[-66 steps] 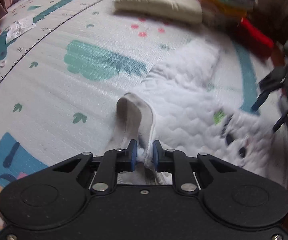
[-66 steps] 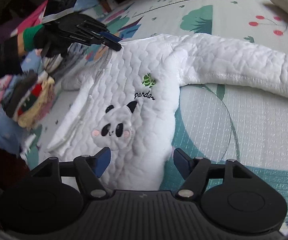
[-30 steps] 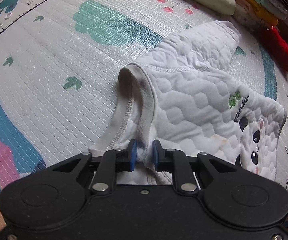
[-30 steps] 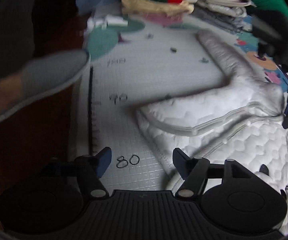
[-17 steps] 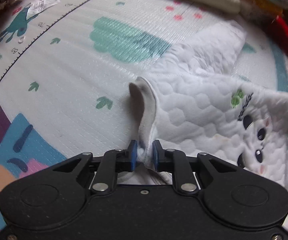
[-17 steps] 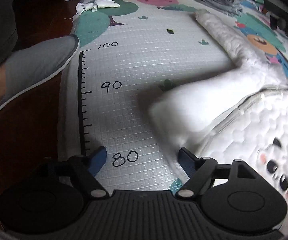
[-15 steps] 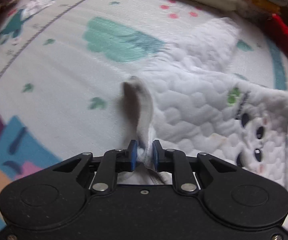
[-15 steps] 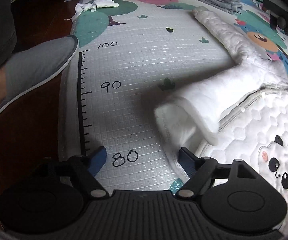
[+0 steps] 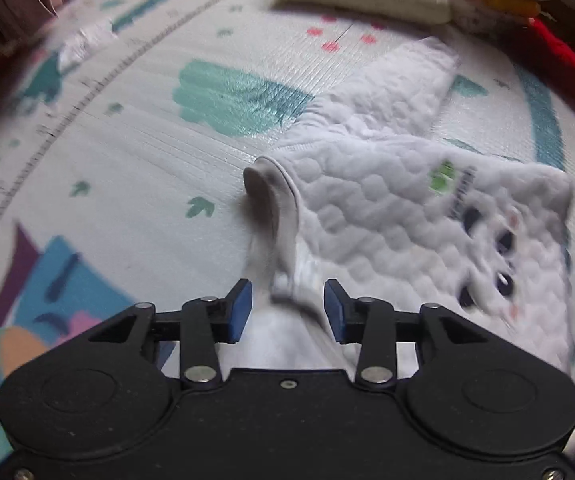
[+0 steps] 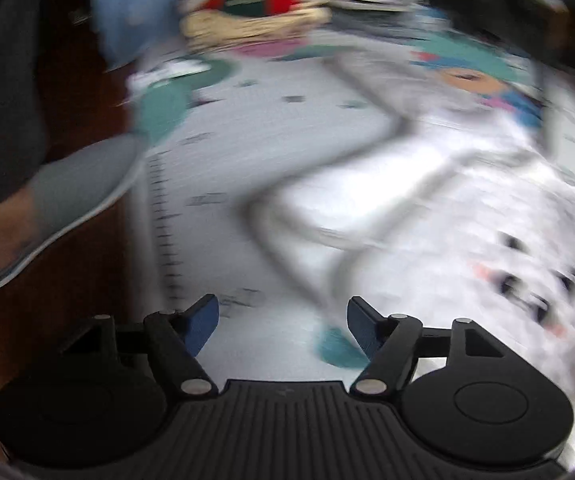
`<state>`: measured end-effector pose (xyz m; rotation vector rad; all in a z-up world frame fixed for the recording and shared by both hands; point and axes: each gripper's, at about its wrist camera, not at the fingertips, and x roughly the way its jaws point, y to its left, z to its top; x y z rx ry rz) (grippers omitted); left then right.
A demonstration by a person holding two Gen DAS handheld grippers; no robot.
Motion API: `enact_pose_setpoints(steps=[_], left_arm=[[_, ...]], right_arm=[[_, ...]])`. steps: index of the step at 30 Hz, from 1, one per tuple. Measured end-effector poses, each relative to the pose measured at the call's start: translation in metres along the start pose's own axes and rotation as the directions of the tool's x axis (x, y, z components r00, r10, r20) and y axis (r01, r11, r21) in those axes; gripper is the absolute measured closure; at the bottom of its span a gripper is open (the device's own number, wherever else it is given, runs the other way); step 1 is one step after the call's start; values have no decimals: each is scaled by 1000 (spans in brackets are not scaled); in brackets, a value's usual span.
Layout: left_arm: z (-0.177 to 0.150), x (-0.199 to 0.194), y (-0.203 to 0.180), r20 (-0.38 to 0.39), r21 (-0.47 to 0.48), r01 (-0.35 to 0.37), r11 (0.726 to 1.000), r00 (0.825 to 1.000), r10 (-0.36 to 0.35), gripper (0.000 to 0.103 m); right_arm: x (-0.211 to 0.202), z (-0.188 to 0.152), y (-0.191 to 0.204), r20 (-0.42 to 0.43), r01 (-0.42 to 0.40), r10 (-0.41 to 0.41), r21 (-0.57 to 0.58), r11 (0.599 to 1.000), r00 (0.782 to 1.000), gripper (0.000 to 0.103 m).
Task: Fold clothes
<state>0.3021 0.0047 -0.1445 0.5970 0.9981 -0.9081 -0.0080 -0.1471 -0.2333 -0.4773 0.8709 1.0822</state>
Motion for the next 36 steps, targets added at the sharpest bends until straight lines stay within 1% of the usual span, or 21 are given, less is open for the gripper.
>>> enact_pose_setpoints(steps=[2, 3, 4, 5, 6, 8, 10, 11, 12, 14, 17, 20, 22, 23, 25, 27, 29, 31, 34, 35, 36], left_arm=[[-16, -22, -8, 10, 16, 2, 1000, 1000, -2, 65], [-28, -29, -9, 8, 8, 22, 1000, 1000, -22, 65], [-46, -33, -5, 2, -7, 55, 998, 999, -55, 65], [-63, -33, -11, -12, -16, 91, 996, 996, -91, 65], [-79, -32, -18, -28, -24, 121, 992, 992, -121, 65], [-106, -25, -34, -65, -20, 125, 992, 990, -126, 65], [-126, -23, -45, -77, -36, 157, 987, 984, -159, 65], [-132, -24, -48, -66, -49, 187, 981, 980, -190, 66], [-137, -26, -51, -56, -60, 217, 974, 974, -220, 66], [-142, -29, -56, -41, -60, 267, 962, 962, -269, 66], [-144, -30, -68, -42, -43, 343, 938, 938, -345, 66], [-144, -33, -76, -33, -40, 380, 924, 924, -381, 66], [-143, -38, -79, -20, -46, 395, 917, 918, -397, 66], [-141, -41, -84, -18, -37, 398, 916, 917, -399, 65], [-135, -46, -96, -16, -33, 412, 911, 911, -413, 65], [-133, -44, -110, -28, -44, 441, 896, 896, -442, 64], [-134, -40, -127, -67, -15, 415, 910, 907, -415, 64], [-138, -36, -143, -101, 27, 370, 929, 925, -366, 64], [-142, -32, -163, -104, 89, 282, 955, 956, -273, 64], [-143, -30, -168, -103, 92, 264, 960, 962, -254, 65], [-143, -27, -169, -102, 63, 251, 966, 964, -244, 65]], right_arm=[[-3, -3, -17, 9, 58, -59, 46, 997, 998, 32], [-2, -2, -22, 16, 71, -72, 44, 996, 997, 32], [0, -1, -26, 22, 83, -84, 42, 996, 996, 32], [1, -1, -31, 29, 96, -97, 40, 995, 995, 32], [7, 0, -33, 15, 104, -104, 24, 994, 994, 32], [15, 0, -37, -17, 117, -117, -1, 993, 993, 32], [15, 3, -38, -1, 111, -111, -7, 994, 994, 32], [15, 6, -35, 7, 102, -102, -14, 995, 995, 33], [16, 8, -28, 19, 90, -89, -43, 995, 996, 38], [26, 11, -13, -3, 78, -80, -129, 988, 997, 49], [35, 13, -9, -38, 42, -47, -125, 991, 998, 61], [33, 17, -21, -39, 42, -44, -54, 998, 998, 80], [31, 17, -33, -32, 4, -4, 27, 1000, 999, 84], [30, 17, -36, -26, 8, -6, 49, 999, 1000, 85], [28, 15, -41, -10, -26, 27, 93, 995, 1000, 88], [25, 13, -46, 9, -62, 61, 151, 987, 998, 90], [21, 11, -53, 23, -74, 71, 207, 976, 997, 90], [15, 7, -63, 53, -101, 90, 271, 957, 995, 90], [9, 1, -74, 92, -132, 107, 348, 928, 990, 90], [8, -1, -77, 103, -141, 110, 371, 918, 988, 93], [7, -3, -81, 119, -160, 122, 396, 904, 985, 93]])
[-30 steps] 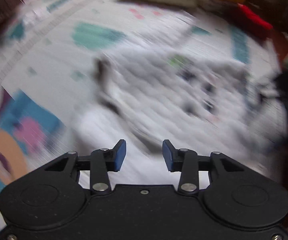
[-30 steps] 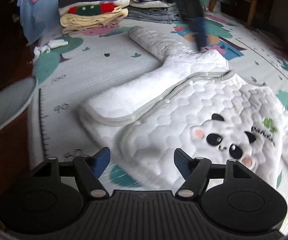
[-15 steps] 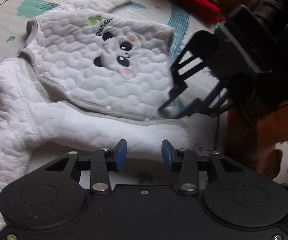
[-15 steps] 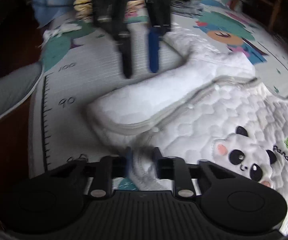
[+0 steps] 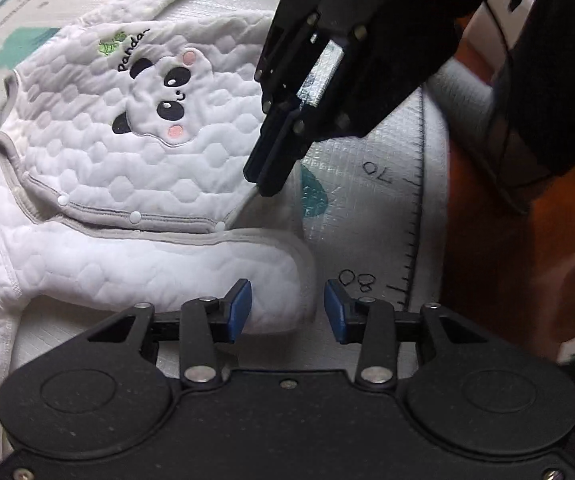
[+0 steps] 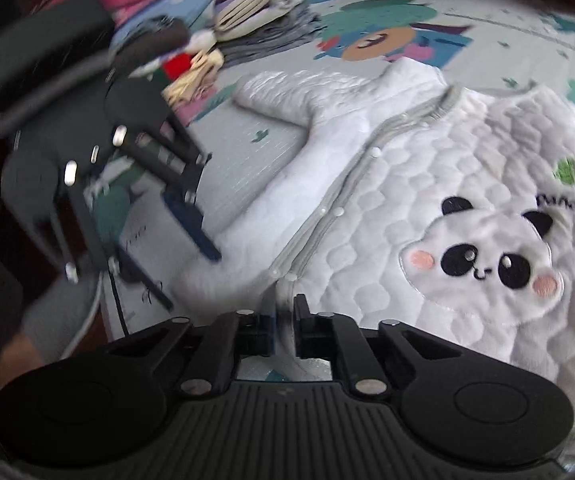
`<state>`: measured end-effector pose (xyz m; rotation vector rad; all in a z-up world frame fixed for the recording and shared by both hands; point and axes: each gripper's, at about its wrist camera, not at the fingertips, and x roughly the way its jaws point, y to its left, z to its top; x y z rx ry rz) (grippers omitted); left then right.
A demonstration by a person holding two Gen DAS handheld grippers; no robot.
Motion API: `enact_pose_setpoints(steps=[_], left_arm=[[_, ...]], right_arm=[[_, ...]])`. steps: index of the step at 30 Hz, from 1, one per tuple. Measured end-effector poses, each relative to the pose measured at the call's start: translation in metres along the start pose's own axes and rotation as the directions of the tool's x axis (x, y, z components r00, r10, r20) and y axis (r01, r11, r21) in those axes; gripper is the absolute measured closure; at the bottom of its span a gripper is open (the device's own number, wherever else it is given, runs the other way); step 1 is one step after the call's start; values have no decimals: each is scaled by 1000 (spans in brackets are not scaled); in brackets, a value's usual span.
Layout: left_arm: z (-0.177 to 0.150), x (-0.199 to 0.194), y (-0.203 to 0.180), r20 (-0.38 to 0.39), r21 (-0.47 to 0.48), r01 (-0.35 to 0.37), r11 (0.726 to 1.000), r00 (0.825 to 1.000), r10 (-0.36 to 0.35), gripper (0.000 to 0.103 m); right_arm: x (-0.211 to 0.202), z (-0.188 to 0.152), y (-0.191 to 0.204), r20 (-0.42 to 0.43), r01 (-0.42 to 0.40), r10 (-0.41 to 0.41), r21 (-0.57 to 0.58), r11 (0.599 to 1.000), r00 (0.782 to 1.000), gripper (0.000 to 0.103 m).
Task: Fold clothes
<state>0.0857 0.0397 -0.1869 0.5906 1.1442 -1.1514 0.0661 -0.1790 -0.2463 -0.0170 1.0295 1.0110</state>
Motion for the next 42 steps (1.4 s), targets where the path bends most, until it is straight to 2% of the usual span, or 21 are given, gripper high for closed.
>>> enact_pose_setpoints(steps=[2, 4, 5, 8, 9, 11, 13, 14, 15, 17, 18, 20, 22, 25, 28, 30, 34, 36, 40, 41, 42], left_arm=[[0, 3, 7, 9, -100, 8, 995, 1000, -7, 65], [-1, 7, 19, 18, -199, 8, 980, 1000, -5, 74], [-2, 10, 24, 17, -234, -1, 972, 1000, 5, 77], [-3, 14, 29, 36, -287, 3, 958, 999, 8, 88], [-3, 15, 28, 43, -296, 10, 955, 999, 3, 92], [-2, 18, 24, 51, -293, 2, 956, 999, 14, 95], [-4, 19, 22, 58, -297, -4, 955, 998, 23, 98], [-5, 19, 21, 61, -298, -4, 955, 998, 23, 99], [-6, 19, 20, 64, -302, -6, 953, 998, 27, 99], [-9, 18, 21, 75, -324, 14, 946, 997, 11, 100], [-11, 15, 25, 98, -356, 44, 934, 995, -10, 101], [-17, 9, 32, 191, -420, 147, 896, 979, -71, 102], [-23, -1, 40, 335, -461, 280, 842, 934, -127, 102], [-24, -2, 47, 398, -477, 324, 817, 908, -128, 102], [-25, 23, 54, 357, -513, 311, 800, 925, -130, 102], [-29, 36, 55, 349, -531, 311, 788, 928, -131, 102], [-22, 58, 49, 348, -512, 345, 787, 921, -177, 102], [-15, 64, 43, 324, -500, 323, 804, 930, -173, 102], [-16, 64, 44, 333, -482, 322, 815, 928, -170, 100], [-16, 60, 43, 323, -454, 326, 829, 928, -188, 98], [-16, 55, 42, 311, -425, 334, 842, 927, -210, 83]], right_arm=[[-2, -2, -9, 15, -22, 21, 73, 997, 1000, 93], [-3, -4, -17, 27, -40, 36, 135, 990, 999, 93], [-2, -4, -14, 21, -5, 3, 106, 994, 1000, 93], [7, 0, 6, -4, 79, -80, -43, 996, 997, 86], [12, 1, 14, -10, 115, -116, -109, 987, 993, 70], [21, -1, 34, -17, 159, -170, -278, 947, 985, 50], [32, -4, 46, -32, 184, -211, -380, 907, 977, 50], [36, -5, 48, -42, 200, -237, -405, 892, 971, 53], [37, -5, 47, -36, 204, -238, -407, 891, 971, 65], [33, 0, 34, -40, 173, -196, -313, 934, 980, 78], [28, 4, 24, -44, 143, -158, -236, 961, 986, 98], [15, 6, 10, -11, 129, -132, -125, 984, 991, 97], [-7, 7, -10, 79, 56, -59, 37, 998, 995, 97], [-40, 5, -42, 223, -52, -7, 258, 965, 975, 97], [-59, -2, -67, 319, -123, -14, 407, 905, 948, 97], [-67, -7, -79, 362, -167, -16, 469, 868, 932, 97], [-57, -2, -71, 344, -171, 26, 398, 901, 938, 97], [-50, 1, -61, 322, -161, 40, 360, 919, 946, 97], [-33, 5, -32, 220, -120, 80, 175, 977, 972, 97], [-29, 4, -27, 199, -122, 92, 144, 982, 976, 96], [-24, 4, -22, 177, -125, 104, 113, 986, 979, 96]])
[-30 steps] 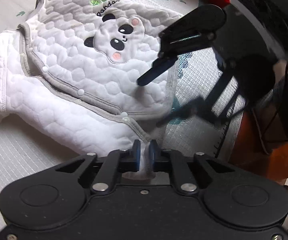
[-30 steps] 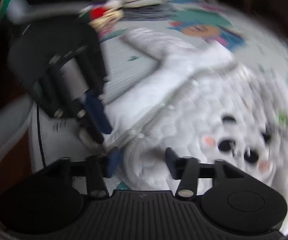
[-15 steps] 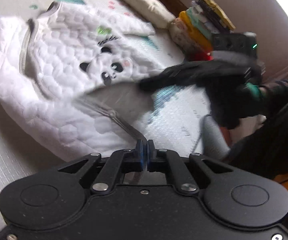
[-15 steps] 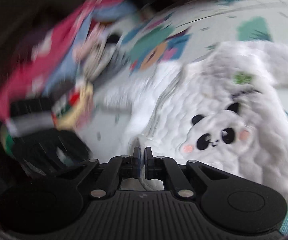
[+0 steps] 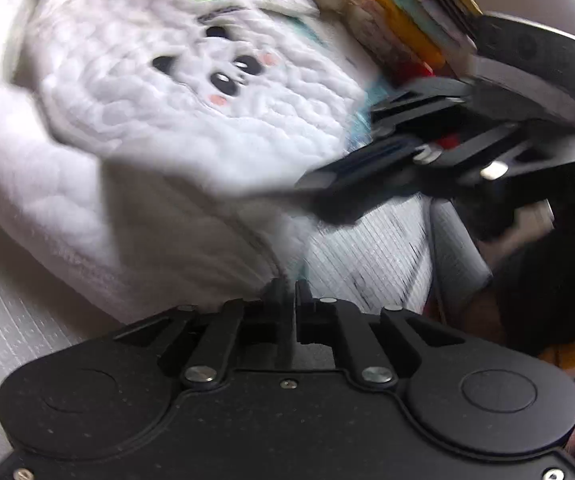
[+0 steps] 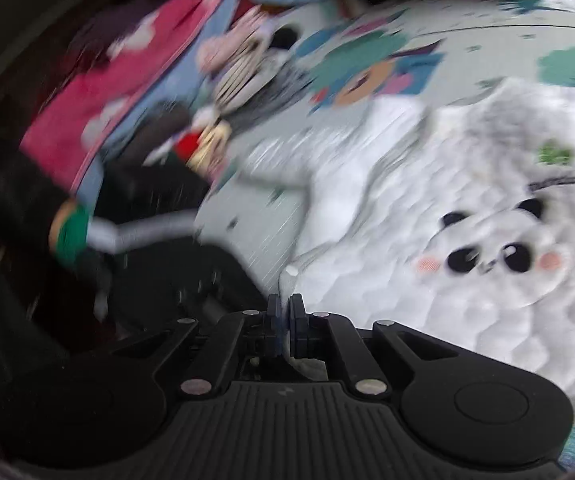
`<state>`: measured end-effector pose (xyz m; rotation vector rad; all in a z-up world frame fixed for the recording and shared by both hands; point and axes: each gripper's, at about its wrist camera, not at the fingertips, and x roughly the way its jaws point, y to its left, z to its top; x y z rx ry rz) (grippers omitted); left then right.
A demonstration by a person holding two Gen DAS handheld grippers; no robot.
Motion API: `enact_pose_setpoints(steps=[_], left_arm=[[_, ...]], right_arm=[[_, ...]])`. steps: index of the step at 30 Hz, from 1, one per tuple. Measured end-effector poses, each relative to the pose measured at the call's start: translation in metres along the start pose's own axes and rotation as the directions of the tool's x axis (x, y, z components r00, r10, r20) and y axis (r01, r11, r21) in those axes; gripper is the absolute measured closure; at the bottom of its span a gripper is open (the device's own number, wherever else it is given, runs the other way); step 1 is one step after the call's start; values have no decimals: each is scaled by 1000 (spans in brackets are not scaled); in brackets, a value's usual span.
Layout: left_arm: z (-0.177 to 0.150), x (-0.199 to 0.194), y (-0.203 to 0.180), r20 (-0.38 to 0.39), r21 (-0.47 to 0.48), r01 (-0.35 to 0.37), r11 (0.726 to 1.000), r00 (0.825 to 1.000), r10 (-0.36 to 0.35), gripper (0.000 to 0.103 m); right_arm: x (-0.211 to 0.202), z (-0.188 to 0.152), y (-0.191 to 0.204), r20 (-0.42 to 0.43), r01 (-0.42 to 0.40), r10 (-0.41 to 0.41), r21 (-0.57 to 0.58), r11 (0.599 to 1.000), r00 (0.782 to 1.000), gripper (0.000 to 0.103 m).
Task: Fold clothes
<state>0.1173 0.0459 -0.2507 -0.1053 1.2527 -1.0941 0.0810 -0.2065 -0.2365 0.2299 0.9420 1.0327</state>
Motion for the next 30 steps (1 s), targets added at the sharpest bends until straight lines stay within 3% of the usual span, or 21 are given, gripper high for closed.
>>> enact_pose_setpoints(steps=[1, 2, 5, 8, 9, 15, 18, 21, 24, 26, 28, 30], left_arm=[[2, -7, -1, -38, 26, 36, 999, 999, -34, 62], [5, -14, -2, -72, 53, 62, 997, 996, -58, 58], [17, -43, 6, -84, 152, -2, 988, 996, 15, 58], [29, -62, 17, -56, 216, -94, 972, 993, 108, 59], [34, -62, 22, -31, 217, -134, 967, 989, 144, 59], [46, -52, 28, 28, 218, -182, 959, 983, 180, 60], [44, -23, 27, -14, 228, -247, 942, 966, 257, 60], [50, -34, 22, 27, 243, -246, 938, 969, 247, 60], [60, -53, 32, 121, 218, -322, 921, 946, 302, 60], [72, -54, 48, 170, 196, -392, 899, 916, 362, 60], [85, -49, 69, 214, 141, -438, 888, 889, 405, 60], [100, -39, 91, 183, 91, -441, 893, 889, 420, 60]], right_arm=[[3, -3, 6, -26, 5, -6, -36, 999, 1000, 96], [7, -6, 10, -56, 14, -18, -62, 998, 998, 96], [19, -17, 19, -102, 68, -86, -164, 984, 991, 91], [30, -26, 28, -190, 70, -125, -271, 960, 974, 65], [26, -28, 31, -178, 66, -122, -293, 954, 976, 63], [11, -20, 37, -67, 100, -123, -275, 956, 990, 63], [28, -21, 37, -101, 112, -149, -303, 946, 984, 63], [47, -20, 42, -175, 121, -202, -391, 912, 964, 63], [32, -6, 47, -89, 144, -188, -365, 920, 978, 63], [33, -1, 52, -35, 179, -209, -389, 904, 977, 63], [41, -1, 57, -39, 164, -200, -429, 888, 979, 63], [54, -7, 57, -101, 146, -213, -449, 882, 972, 63]])
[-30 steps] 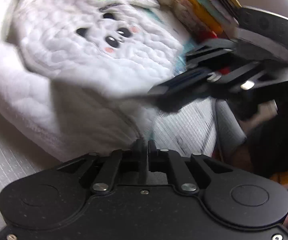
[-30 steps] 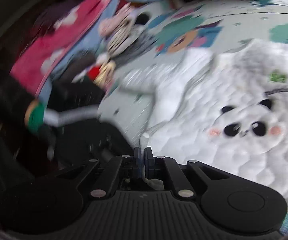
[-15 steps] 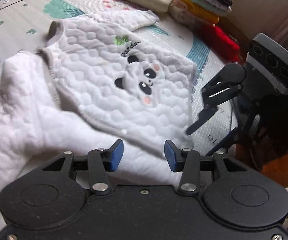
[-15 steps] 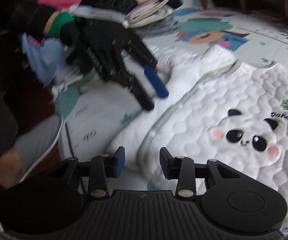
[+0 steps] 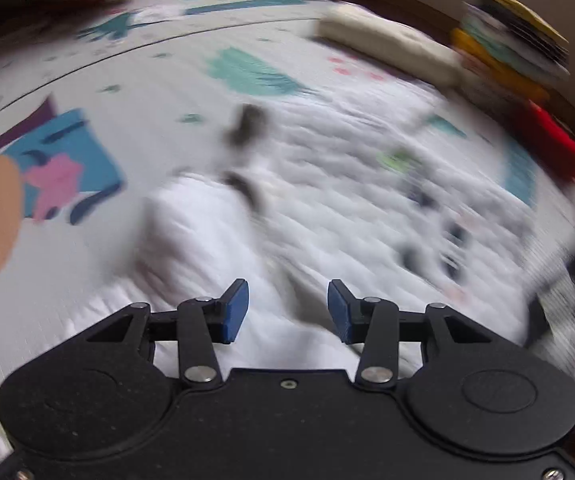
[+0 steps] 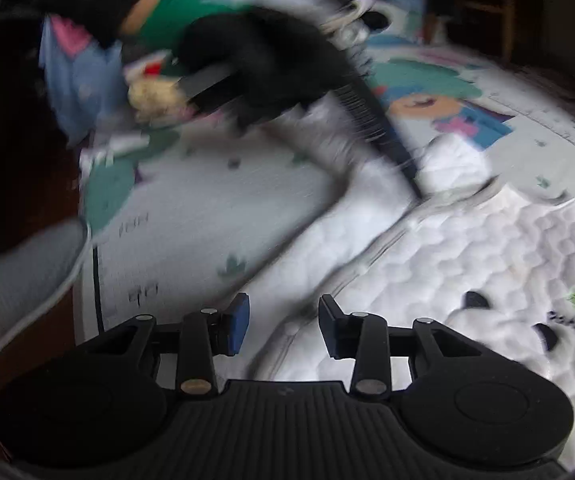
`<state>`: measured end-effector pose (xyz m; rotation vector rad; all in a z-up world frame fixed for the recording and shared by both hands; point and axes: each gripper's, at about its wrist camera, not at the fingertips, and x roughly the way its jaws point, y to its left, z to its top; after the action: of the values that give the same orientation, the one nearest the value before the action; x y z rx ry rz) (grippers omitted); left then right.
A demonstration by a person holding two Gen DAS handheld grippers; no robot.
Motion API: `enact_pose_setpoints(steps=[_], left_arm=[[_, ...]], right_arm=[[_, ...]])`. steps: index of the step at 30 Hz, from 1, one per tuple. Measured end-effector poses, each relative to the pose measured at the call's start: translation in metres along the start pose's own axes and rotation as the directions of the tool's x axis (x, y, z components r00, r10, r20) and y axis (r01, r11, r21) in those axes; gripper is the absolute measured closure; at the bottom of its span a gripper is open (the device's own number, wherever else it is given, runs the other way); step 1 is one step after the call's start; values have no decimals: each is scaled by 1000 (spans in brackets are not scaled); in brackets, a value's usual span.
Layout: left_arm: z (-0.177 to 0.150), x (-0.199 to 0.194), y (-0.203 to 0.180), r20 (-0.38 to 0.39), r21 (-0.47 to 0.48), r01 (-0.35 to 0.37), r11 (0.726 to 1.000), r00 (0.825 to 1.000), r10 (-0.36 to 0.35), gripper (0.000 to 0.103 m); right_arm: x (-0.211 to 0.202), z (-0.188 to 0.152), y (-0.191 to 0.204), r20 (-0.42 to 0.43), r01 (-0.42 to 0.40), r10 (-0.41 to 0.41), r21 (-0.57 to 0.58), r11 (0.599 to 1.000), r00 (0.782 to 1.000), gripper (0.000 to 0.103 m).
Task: Fold clothes
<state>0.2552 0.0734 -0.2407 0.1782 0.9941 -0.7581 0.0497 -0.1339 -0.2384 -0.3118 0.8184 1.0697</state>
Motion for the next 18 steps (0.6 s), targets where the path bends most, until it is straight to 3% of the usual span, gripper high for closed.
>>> enact_pose_setpoints(steps=[1, 2, 6, 8, 11, 13, 15, 17, 18], left_arm=[[5, 9, 8, -16, -22, -4, 1000, 1000, 4, 66], [10, 10, 14, -27, -33, -3, 999, 1000, 2, 69], [37, -16, 33, 67, -30, 13, 999, 998, -11, 69], [42, -20, 48, 68, -36, -17, 999, 998, 20, 69], [37, -3, 62, -16, -35, -16, 999, 1000, 16, 69], [28, 10, 65, -72, -65, -111, 992, 992, 106, 69], [26, -8, 67, -35, -167, -98, 981, 995, 94, 69], [18, -41, 61, 22, -128, -103, 986, 994, 107, 69], [8, -57, 61, 25, -120, -139, 983, 989, 143, 69]], right_arm=[[7, -4, 0, -43, -9, 9, 2, 1000, 999, 63], [8, -6, 2, -24, -2, 1, -31, 1000, 1000, 62], [4, -3, 0, -41, 9, -9, -11, 1000, 999, 63], [3, -5, -2, -38, 13, -13, -4, 1000, 999, 63], [6, -7, -1, -48, 17, -18, -23, 1000, 999, 63], [10, -3, 0, -55, 15, -15, -12, 1000, 998, 62], [10, 3, 0, -57, 9, -10, -1, 1000, 998, 63], [-5, 12, -10, -8, -5, 5, 50, 999, 1000, 63], [-11, 20, -17, -1, 2, -2, 25, 1000, 1000, 65]])
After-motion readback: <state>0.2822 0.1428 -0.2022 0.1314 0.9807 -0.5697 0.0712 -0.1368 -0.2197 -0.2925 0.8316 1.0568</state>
